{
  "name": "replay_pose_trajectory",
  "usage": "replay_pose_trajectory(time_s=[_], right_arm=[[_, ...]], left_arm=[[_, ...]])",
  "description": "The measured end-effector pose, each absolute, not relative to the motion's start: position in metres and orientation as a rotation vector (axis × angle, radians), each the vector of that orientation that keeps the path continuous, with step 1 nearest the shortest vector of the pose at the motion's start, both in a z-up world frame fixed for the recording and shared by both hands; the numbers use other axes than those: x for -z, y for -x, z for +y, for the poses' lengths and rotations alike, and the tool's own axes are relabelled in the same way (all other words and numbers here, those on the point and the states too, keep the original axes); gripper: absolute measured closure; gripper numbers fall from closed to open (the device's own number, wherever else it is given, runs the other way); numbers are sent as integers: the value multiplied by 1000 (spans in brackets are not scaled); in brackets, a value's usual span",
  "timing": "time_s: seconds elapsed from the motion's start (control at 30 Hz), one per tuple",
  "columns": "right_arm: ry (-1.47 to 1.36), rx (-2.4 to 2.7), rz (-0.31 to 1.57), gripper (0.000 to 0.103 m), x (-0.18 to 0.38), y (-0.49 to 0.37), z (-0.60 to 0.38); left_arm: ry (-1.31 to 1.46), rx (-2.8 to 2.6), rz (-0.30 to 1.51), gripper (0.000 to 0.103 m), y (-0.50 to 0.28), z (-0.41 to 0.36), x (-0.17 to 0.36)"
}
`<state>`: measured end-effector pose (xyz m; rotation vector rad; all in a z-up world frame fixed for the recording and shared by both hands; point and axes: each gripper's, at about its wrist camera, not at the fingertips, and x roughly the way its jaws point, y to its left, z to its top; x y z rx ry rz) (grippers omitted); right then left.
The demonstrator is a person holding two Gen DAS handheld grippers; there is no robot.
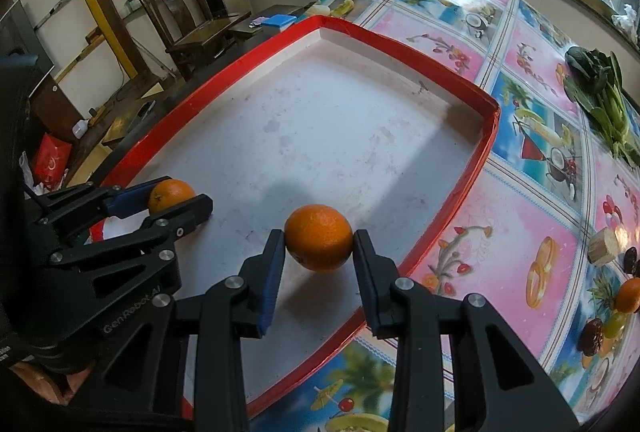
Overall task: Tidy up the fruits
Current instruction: 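Lower both oranges into the tray and open both grippers, then move both grippers back over the fruit on the table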
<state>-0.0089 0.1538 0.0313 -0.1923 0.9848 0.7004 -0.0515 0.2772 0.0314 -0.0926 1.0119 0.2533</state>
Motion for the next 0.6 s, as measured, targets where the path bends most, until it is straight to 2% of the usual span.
replay_pose_trajectory(time_s=[0.23, 0.27, 0.3, 0.33, 0.6], right_arm=[[191, -681, 985, 64, -32, 10, 153], [184, -677, 981, 62, -33, 10, 152], [176, -679, 974, 53, -35, 11, 151], [169, -679, 964, 48, -37, 12, 149], [116, -673, 886, 47, -66, 19, 135]], left_arm=[[86, -253, 962, 52, 56, 276, -46], [80, -259, 950, 47, 57, 276, -50], [72, -266, 939, 42, 58, 275, -54], [71, -268, 935, 40, 57, 275, -56], [97, -218, 869, 36, 58, 257, -86]])
